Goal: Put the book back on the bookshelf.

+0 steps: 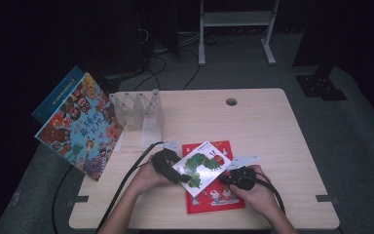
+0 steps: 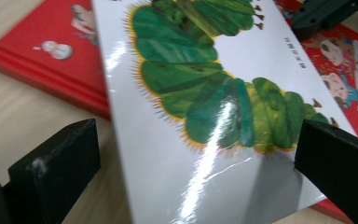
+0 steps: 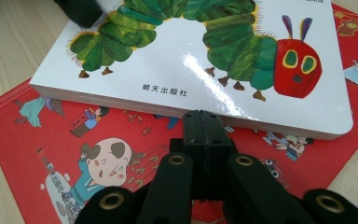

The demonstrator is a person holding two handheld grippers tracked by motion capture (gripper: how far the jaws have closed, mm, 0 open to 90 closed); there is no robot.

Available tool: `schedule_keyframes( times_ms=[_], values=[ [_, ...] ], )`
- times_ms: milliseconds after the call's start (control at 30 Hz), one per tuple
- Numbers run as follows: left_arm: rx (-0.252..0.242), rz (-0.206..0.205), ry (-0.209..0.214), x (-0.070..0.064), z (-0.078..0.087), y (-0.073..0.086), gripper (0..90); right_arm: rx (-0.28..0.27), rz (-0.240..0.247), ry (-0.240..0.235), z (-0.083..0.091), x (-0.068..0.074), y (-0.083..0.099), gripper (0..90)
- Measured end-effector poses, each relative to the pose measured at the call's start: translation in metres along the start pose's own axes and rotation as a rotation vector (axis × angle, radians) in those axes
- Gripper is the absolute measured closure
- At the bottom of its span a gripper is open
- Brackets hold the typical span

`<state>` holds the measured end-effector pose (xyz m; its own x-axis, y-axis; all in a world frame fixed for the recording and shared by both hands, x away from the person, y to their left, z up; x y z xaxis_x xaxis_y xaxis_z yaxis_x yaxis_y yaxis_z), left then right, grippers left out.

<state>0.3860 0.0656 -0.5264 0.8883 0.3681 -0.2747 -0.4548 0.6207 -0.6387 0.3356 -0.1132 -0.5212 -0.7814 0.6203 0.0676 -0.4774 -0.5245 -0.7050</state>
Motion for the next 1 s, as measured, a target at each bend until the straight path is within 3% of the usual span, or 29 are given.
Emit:
schedule_keyframes(
  times_ms=[233, 467, 533, 600, 933, 1000],
  values=[
    [0.011, 0.003, -0.007, -0.002, -0.002, -0.001, 0.0, -0.005, 0.007, 0.006, -0.002, 0.003, -0.001, 89.6],
    [0.018, 0.036, -0.031, -0.003, -0.003, -0.006, 0.0, -0.038, 0.0, 0.024, -0.003, 0.005, -0.001, 89.5],
    [-0.021, 0.075, 0.005, -0.004, 0.001, -0.01, 0.0, -0.043, -0.008, 0.027, -0.003, 0.005, -0.001, 89.5],
    [-0.031, 0.079, 0.009, -0.003, 0.003, -0.01, 2.2, -0.042, -0.007, 0.033, -0.003, 0.006, -0.001, 89.5],
    [-0.019, 0.059, 0.005, -0.004, 0.01, -0.002, 8.5, -0.047, -0.001, 0.043, -0.004, 0.006, -0.001, 89.5],
    [0.017, 0.053, -0.037, -0.004, 0.015, 0.004, 8.7, -0.027, 0.002, 0.038, -0.002, 0.008, 0.0, 89.5]
  ],
)
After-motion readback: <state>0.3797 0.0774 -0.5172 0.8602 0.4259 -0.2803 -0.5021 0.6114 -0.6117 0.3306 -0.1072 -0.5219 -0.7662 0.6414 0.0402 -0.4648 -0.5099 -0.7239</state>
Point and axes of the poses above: each handheld gripper's, and its own axes: z roughly backward along the jaws, y roughly out of its underside, x roughly to its left, the point moved 8 cm from there along -z, roughly forward along the jaws
